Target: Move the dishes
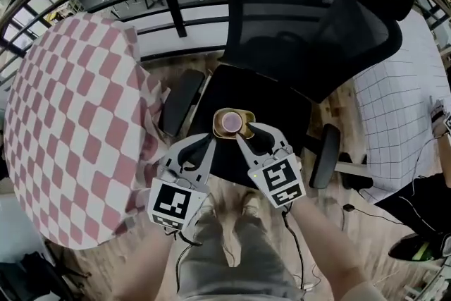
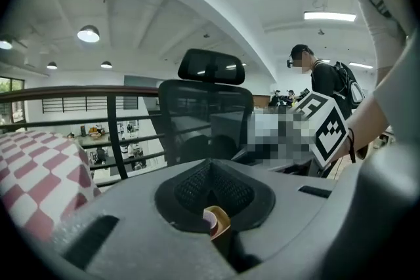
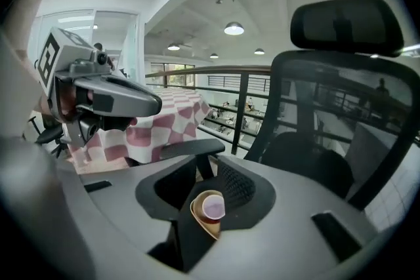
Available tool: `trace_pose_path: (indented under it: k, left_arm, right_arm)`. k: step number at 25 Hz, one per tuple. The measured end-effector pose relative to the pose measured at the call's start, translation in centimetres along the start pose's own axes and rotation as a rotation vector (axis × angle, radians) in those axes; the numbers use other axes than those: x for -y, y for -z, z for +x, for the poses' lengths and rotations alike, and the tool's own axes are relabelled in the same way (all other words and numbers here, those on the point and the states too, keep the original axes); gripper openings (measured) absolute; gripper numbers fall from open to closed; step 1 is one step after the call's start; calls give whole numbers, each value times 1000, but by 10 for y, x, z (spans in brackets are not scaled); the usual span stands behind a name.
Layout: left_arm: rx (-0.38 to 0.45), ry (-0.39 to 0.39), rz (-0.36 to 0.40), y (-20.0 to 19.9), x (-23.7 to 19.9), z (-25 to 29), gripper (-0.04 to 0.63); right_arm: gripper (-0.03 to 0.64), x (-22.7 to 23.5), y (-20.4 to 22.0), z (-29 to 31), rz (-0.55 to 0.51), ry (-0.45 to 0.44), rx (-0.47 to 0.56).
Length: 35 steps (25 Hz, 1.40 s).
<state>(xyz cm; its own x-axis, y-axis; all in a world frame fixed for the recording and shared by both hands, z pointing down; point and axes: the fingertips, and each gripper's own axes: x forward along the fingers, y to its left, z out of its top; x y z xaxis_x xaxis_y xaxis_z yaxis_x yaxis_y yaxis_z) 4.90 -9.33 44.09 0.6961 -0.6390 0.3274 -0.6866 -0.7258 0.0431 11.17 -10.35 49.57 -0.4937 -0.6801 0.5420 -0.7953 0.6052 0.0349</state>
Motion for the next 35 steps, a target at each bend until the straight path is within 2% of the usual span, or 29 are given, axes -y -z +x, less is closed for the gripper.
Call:
trace_pose_path:
  k: [9,14,19,25,29,32,35]
  left_arm:
    - [-126,34,-40,133,-16,73,14]
    - [-185,38,-64,186,-22,91,14]
    - [-245,40,-97,227,-27,100,14]
    - [-255,23,-119,240,-31,101,14]
    - [-252,20,-125,236,-31,95,14]
    - [-235,10,-123,220,-32,84,14]
    - [-196,-7,-127,185,-34,64,14]
  right_arm:
    - [107,-3,121,105,-105,-83,-172]
    - [107,-6,166,142,-120,-105,-247]
    - [97,-4,201,168,-215,-97,-335]
    - [38,-2,209,181,-278,-90,-359]
    - [32,-1,205,179,-267,-84,-367]
    - [31,-2,187,168,-248,-79,-349]
    - [31,-5,149,144,-223,-78,-306]
